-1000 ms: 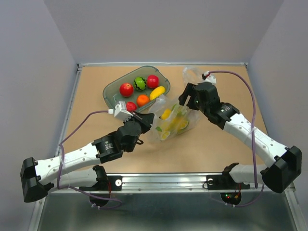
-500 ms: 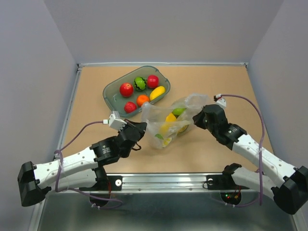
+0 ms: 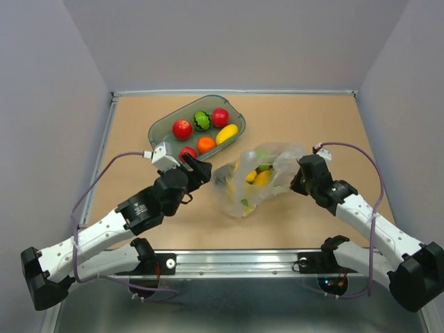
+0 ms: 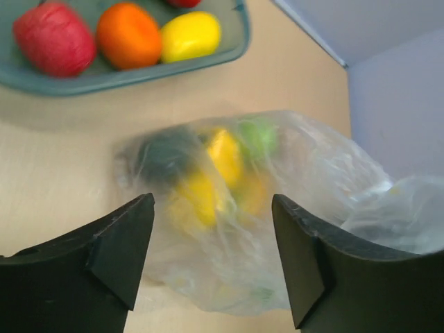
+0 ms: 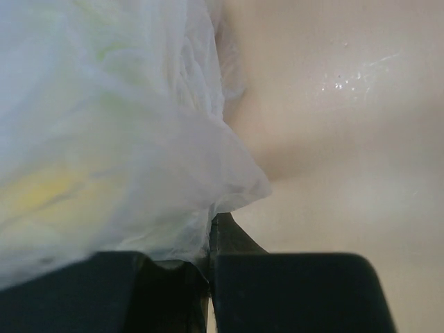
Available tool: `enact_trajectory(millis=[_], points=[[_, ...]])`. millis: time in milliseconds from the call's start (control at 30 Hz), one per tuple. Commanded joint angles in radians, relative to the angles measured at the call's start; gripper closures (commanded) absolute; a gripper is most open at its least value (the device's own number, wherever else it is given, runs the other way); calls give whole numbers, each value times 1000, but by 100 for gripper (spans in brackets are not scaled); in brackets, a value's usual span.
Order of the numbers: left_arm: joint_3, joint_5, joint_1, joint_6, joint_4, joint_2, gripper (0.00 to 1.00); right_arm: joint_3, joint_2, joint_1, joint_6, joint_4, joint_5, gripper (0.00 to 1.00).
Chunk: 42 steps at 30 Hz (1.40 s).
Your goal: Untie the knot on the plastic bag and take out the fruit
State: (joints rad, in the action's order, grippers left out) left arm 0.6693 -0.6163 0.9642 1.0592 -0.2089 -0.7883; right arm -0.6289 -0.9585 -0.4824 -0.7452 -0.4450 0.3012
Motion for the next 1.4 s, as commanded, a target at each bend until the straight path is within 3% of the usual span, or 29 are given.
enact_trajectory(millis=[0,67,233,467,733,867,1000,1167,1367], points=[[202,120,-2,-470,32,-11,15,-129,-29,4,181,-61,46,99],[303,202,-1,-607,3,-48,13,-159,-43,4,222,-70,35,99],[580,308,4,-760,-95,-220,11,-201,-49,4,290,-78,21,100],[874,303,31,-893,-181,-531,10,-233,-57,4,334,-80,1,100],[1203,311,73,-1028,-411,-837,9,-232,-46,2,340,-80,-13,100],[1215,351,85,-1035,-464,-925,9,-229,-43,2,342,-80,-13,100],[1165,293,91,-992,-512,-959,9,-235,-46,2,346,-80,-8,100],[1001,369,106,-981,-451,-901,9,-232,-54,2,351,-78,-1,100],[857,333,123,-904,-419,-888,11,-230,-68,2,346,-77,-7,100]])
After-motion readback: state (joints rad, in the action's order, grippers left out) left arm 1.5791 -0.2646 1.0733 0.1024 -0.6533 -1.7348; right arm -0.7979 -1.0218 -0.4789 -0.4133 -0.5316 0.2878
